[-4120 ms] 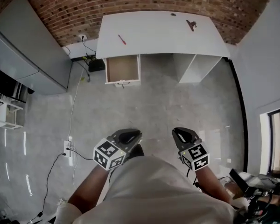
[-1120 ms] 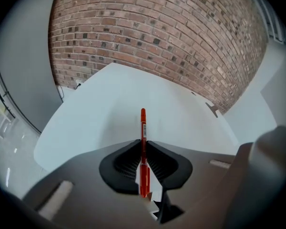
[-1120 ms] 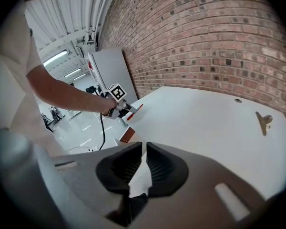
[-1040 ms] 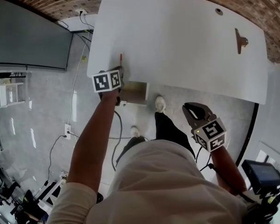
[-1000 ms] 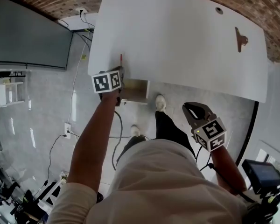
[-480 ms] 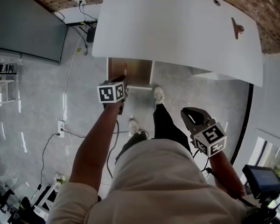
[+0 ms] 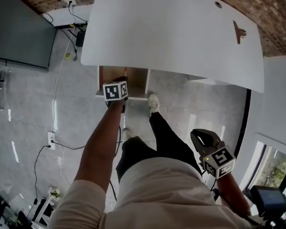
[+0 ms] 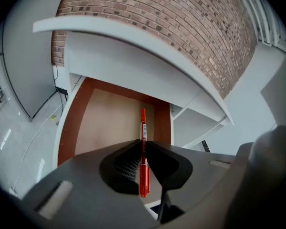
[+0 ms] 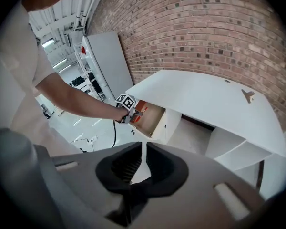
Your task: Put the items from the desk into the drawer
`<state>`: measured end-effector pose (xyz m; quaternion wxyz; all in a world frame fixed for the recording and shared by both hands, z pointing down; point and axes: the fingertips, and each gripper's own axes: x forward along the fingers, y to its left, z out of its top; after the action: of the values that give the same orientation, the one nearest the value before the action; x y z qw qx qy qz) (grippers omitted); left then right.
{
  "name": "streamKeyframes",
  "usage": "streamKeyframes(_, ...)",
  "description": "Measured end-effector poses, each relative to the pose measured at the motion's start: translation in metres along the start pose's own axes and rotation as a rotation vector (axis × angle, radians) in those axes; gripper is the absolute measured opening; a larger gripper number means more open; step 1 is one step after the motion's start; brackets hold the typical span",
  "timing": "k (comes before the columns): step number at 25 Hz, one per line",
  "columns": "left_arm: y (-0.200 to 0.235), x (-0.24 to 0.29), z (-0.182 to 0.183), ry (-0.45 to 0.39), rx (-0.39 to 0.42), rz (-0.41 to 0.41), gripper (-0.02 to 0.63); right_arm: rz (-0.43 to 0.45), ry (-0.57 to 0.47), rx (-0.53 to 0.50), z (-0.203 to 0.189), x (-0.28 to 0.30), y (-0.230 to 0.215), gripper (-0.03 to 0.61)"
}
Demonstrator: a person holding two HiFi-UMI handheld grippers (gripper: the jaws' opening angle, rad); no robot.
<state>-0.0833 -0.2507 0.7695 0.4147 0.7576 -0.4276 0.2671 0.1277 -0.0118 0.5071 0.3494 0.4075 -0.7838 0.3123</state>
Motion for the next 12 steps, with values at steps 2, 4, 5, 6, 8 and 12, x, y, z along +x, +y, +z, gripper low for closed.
streamKeyframes(2, 0.007, 0.022, 0.000, 0.011, 0.008, 0.014, 0.048, -0.004, 0.012, 0.025, -0.011, 0.003, -0.006, 0.020)
streamKeyframes(4, 0.014, 0.043, 0.001, 0.022, 0.011, 0.027, 0.048, -0.005, 0.021, 0.043, -0.021, 0.007, -0.009, 0.020)
streamKeyframes(5, 0.018, 0.053, 0.001, 0.030, 0.011, 0.032, 0.048, -0.004, 0.027, 0.050, -0.025, 0.009, -0.010, 0.020)
streamKeyframes(6, 0.022, 0.062, 0.001, 0.038, 0.012, 0.036, 0.048, -0.004, 0.037, 0.059, -0.030, 0.012, -0.011, 0.020)
streamKeyframes(8, 0.027, 0.079, -0.004, 0.056, 0.015, 0.040, 0.048, -0.009, 0.058, 0.085, -0.043, 0.015, -0.014, 0.020)
streamKeyframes(12, 0.034, 0.104, -0.020, 0.112, 0.000, 0.059, 0.048, -0.029, 0.085, 0.141, -0.067, 0.016, -0.027, 0.020)
